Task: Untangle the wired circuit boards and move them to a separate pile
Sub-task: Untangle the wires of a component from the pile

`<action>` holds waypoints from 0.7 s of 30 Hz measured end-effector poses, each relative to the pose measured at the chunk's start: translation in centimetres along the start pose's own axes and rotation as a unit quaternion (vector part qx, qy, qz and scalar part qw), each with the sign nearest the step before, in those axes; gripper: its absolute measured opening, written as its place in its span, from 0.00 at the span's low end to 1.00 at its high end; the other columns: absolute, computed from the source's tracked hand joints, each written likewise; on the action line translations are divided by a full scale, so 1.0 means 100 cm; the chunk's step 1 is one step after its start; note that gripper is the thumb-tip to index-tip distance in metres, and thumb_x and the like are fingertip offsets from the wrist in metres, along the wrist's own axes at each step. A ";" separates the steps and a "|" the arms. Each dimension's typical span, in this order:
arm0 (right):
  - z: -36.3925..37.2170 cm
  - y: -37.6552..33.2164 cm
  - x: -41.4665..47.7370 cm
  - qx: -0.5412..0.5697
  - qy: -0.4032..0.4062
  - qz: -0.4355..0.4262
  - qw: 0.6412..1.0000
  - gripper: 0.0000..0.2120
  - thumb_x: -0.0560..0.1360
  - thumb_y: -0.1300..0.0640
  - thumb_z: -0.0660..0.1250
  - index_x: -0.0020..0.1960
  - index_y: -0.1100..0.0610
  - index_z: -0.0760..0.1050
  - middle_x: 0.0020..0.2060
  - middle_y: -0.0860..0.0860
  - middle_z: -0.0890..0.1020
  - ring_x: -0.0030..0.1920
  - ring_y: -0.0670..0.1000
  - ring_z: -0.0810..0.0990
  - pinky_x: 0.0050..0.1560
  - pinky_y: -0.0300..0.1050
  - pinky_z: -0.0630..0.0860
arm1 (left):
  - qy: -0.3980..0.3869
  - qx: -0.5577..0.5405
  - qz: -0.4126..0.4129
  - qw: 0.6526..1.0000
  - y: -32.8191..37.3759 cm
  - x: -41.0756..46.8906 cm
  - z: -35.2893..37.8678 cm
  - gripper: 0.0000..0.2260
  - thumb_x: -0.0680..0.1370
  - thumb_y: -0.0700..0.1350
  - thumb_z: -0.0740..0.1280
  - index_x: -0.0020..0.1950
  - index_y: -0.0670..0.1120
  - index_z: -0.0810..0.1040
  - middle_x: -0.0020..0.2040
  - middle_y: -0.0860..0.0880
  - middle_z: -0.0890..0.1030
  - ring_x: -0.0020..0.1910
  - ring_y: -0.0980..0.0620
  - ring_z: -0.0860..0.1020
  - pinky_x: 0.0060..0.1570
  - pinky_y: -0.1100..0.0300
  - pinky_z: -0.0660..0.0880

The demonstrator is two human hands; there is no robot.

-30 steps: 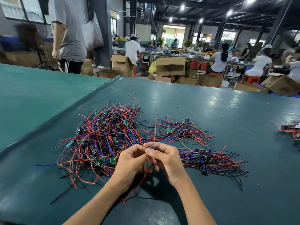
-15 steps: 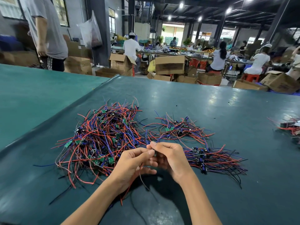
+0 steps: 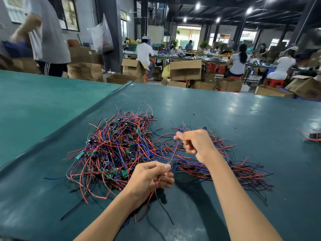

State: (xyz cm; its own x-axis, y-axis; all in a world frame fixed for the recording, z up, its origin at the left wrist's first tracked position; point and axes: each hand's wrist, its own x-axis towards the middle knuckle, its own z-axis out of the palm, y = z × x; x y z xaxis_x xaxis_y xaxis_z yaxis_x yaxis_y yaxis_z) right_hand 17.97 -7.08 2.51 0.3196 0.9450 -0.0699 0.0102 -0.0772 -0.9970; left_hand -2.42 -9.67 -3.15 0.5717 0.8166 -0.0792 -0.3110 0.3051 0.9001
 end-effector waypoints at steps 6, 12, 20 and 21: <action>0.001 -0.003 0.016 0.015 -0.013 0.065 0.998 0.07 0.75 0.63 0.70 0.44 0.68 0.82 0.24 0.51 0.66 0.24 0.47 0.61 0.21 0.36 0.53 | -0.008 0.006 0.004 1.000 -0.002 0.001 -0.003 0.09 0.72 0.42 0.78 0.42 0.39 0.81 0.41 0.36 0.81 0.35 0.45 0.82 0.38 0.54 0.81; 0.001 -0.008 0.028 0.028 0.011 0.099 0.995 0.07 0.77 0.63 0.69 0.46 0.68 0.80 0.26 0.51 0.64 0.23 0.45 0.58 0.21 0.36 0.52 | -0.010 -0.003 0.017 1.000 -0.003 -0.002 -0.002 0.06 0.73 0.41 0.75 0.41 0.40 0.82 0.41 0.36 0.80 0.36 0.44 0.81 0.40 0.52 0.81; 0.011 -0.013 0.028 0.054 0.020 0.109 0.992 0.07 0.77 0.64 0.68 0.48 0.68 0.81 0.25 0.49 0.66 0.21 0.44 0.62 0.20 0.36 0.55 | -0.012 -0.008 0.014 1.000 -0.002 0.002 -0.004 0.06 0.74 0.40 0.74 0.40 0.39 0.80 0.40 0.36 0.78 0.35 0.45 0.80 0.39 0.50 0.81; 0.012 -0.014 0.029 0.058 0.025 0.108 0.992 0.07 0.77 0.63 0.69 0.49 0.69 0.81 0.25 0.49 0.66 0.22 0.44 0.62 0.19 0.36 0.56 | -0.019 -0.009 0.012 1.000 -0.002 0.002 -0.004 0.06 0.74 0.40 0.74 0.40 0.39 0.80 0.40 0.36 0.78 0.35 0.45 0.80 0.40 0.50 0.81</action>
State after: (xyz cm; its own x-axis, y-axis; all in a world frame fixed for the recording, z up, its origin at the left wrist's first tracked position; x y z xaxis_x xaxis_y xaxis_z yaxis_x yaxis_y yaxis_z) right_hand 17.78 -3.89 3.67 0.3490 0.8930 -0.2841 -0.1721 -0.2369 -0.9562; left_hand -2.55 -9.37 -3.56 0.5918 0.8051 -0.0404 -0.3387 0.2938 0.8938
